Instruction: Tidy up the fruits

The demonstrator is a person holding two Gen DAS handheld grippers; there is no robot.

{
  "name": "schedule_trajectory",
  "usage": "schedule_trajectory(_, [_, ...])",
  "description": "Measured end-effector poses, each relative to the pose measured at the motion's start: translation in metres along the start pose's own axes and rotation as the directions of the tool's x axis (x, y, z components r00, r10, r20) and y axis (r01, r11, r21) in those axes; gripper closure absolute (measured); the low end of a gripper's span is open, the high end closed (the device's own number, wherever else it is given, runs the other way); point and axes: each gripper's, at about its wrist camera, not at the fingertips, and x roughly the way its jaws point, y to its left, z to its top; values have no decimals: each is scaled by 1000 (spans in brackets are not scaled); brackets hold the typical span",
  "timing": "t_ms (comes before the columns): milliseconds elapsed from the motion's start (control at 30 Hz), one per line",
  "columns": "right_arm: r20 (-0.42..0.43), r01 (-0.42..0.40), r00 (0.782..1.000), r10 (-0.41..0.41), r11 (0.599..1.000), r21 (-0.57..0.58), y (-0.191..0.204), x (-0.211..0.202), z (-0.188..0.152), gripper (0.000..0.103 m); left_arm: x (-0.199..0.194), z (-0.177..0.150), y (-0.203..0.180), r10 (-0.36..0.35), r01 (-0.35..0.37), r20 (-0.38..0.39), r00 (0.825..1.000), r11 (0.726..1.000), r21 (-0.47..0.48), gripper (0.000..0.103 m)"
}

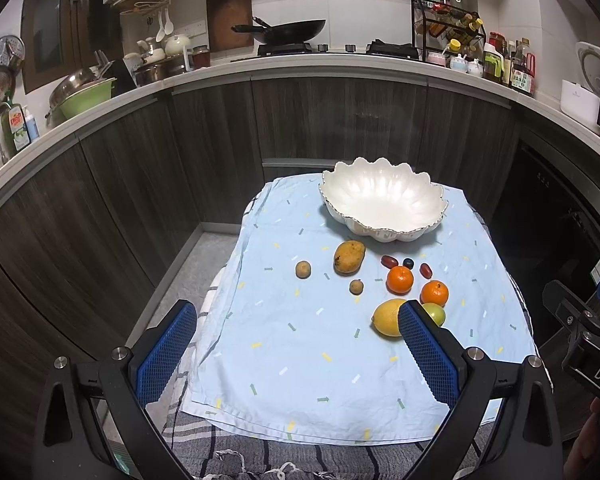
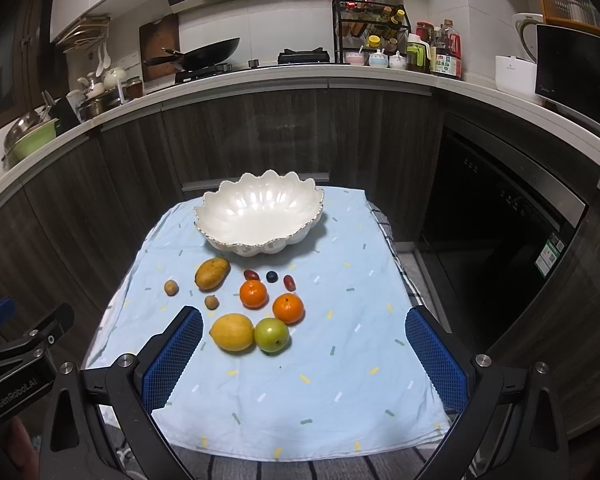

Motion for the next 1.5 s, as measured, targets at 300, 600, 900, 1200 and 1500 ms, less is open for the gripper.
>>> schedule_trajectory(300, [0,0,1000,0,1000,1,0,0,-1,0,1,-1,-1,1,-1,0,1000,1000,2,0])
schedule_trajectory(600, [-1,-1,1000,1,1000,1,0,1,-1,0,1,-1,-1,2,-2,0,1000,1000,2,0])
schedule_trajectory(900, [-2,0,1000,0,1000,2,0,1,-1,0,2,-1,-2,2,-2,-3,1000,1000,3,0])
schedule_trajectory(1200, [-2,-1,1000,1,1000,2,0,2,-1,0,2,-1,-2,2,-2,-2,1000,1000,4,0])
schedule_trajectory(1500, [-3,0,1000,0,1000,3,0,2,-1,0,5,-3,-2,2,-2,-5,1000,1000,6,0])
